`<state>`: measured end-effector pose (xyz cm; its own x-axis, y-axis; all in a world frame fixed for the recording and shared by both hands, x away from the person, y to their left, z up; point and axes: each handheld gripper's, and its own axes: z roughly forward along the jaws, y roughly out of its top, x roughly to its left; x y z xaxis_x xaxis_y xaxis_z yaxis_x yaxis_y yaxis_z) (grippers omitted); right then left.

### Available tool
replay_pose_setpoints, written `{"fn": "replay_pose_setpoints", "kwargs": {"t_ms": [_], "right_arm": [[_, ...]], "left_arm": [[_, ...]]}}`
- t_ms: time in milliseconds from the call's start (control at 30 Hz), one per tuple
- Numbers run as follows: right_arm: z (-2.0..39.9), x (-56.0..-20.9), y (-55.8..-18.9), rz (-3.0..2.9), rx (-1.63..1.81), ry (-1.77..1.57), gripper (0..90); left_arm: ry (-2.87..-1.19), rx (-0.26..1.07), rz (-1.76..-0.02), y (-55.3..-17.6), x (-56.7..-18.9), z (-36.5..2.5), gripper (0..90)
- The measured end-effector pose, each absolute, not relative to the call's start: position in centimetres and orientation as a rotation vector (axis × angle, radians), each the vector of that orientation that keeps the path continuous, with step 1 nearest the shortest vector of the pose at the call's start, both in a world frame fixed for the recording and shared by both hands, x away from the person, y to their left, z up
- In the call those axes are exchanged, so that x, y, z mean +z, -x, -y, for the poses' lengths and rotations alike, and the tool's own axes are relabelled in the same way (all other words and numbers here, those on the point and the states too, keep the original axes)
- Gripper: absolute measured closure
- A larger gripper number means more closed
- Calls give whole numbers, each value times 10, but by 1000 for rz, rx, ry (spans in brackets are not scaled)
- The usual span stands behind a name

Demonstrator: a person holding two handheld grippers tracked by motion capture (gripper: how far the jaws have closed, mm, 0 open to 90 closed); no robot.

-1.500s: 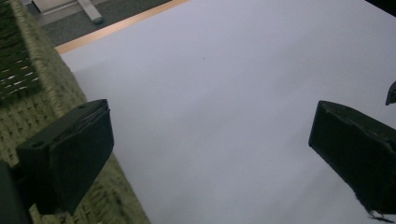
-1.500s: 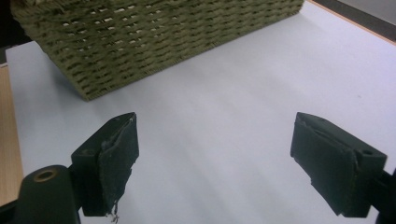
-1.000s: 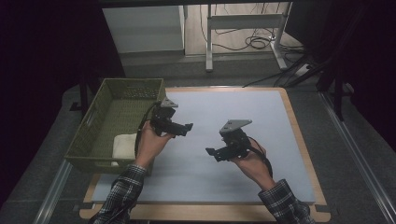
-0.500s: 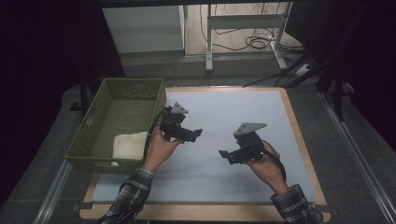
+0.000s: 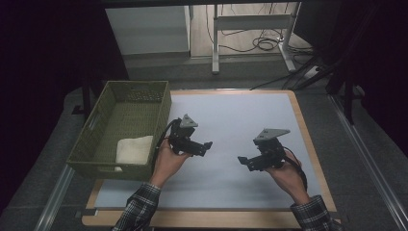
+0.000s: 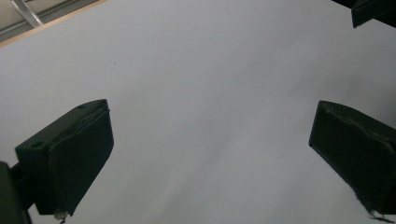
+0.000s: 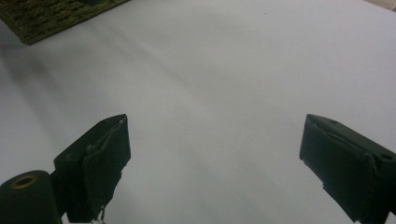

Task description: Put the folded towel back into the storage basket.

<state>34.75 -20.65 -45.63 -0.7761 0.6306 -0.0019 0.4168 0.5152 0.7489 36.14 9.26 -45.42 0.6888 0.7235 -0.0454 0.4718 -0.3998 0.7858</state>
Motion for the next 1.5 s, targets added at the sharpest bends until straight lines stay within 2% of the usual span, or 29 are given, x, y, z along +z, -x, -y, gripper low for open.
{"fn": "replay_pose_setpoints", "kwargs": {"t_ms": [1000, 1500], "right_arm": [[274, -461, -327, -2382, 1082, -962, 86], [296, -479, -312, -2366, 1064, -1008, 86]], "left_arm": [[-2103, 420, -873, -314, -482, -92, 3], [-2111, 400, -858, -291, -505, -91, 3]]}}
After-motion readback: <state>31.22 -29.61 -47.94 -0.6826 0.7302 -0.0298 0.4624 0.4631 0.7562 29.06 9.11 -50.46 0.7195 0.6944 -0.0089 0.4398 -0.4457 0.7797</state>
